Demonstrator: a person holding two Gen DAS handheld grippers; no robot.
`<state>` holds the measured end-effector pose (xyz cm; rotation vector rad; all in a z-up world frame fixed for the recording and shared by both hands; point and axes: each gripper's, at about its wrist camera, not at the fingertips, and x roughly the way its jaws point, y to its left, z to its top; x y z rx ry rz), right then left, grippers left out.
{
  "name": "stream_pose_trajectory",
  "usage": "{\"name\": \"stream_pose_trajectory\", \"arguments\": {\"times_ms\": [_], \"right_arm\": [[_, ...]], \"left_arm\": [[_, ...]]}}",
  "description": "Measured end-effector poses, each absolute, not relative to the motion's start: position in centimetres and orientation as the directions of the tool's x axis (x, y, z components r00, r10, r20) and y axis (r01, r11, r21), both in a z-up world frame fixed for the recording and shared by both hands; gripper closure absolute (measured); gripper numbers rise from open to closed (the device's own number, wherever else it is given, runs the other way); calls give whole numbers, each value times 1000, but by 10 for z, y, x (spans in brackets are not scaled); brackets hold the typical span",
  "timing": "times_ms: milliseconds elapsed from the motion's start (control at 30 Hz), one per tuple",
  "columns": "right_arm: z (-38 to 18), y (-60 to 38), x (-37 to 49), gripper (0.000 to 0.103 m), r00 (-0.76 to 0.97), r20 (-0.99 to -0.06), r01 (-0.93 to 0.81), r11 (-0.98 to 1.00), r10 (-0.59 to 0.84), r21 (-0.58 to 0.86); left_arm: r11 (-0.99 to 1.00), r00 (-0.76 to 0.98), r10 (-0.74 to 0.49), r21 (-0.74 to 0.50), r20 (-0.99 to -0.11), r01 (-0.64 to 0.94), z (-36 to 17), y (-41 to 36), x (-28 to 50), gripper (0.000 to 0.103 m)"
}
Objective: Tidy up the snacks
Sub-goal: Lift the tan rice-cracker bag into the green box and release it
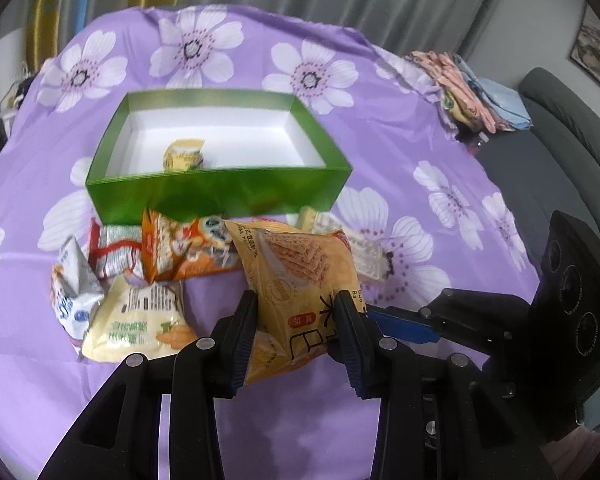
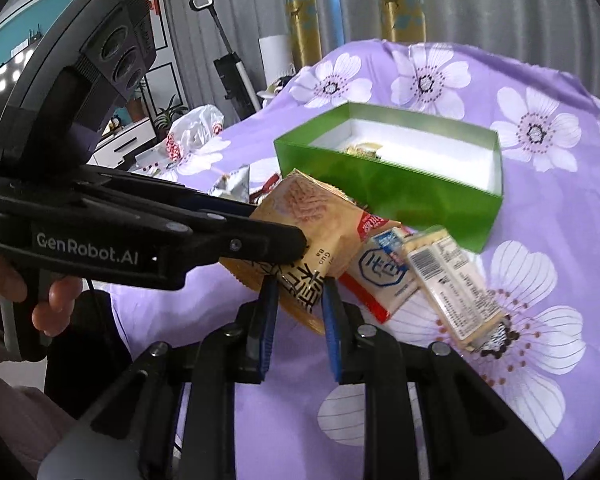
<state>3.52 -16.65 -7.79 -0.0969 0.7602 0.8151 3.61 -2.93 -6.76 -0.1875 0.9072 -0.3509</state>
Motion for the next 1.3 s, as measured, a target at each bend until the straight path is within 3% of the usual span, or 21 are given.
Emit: {"name": "stream_pose_trajectory", "arguments": {"times_ms": [833, 1300], "right_arm": [[-41, -151, 96, 80, 550, -565, -694, 713, 615, 99], [-48, -131, 159, 80, 534, -594, -686, 719, 602, 112]], "left_arm": [[928, 660, -373, -280, -653, 247, -25, -10, 99, 64], [917, 623, -395, -331, -675, 223, -38, 9, 168, 64]]}}
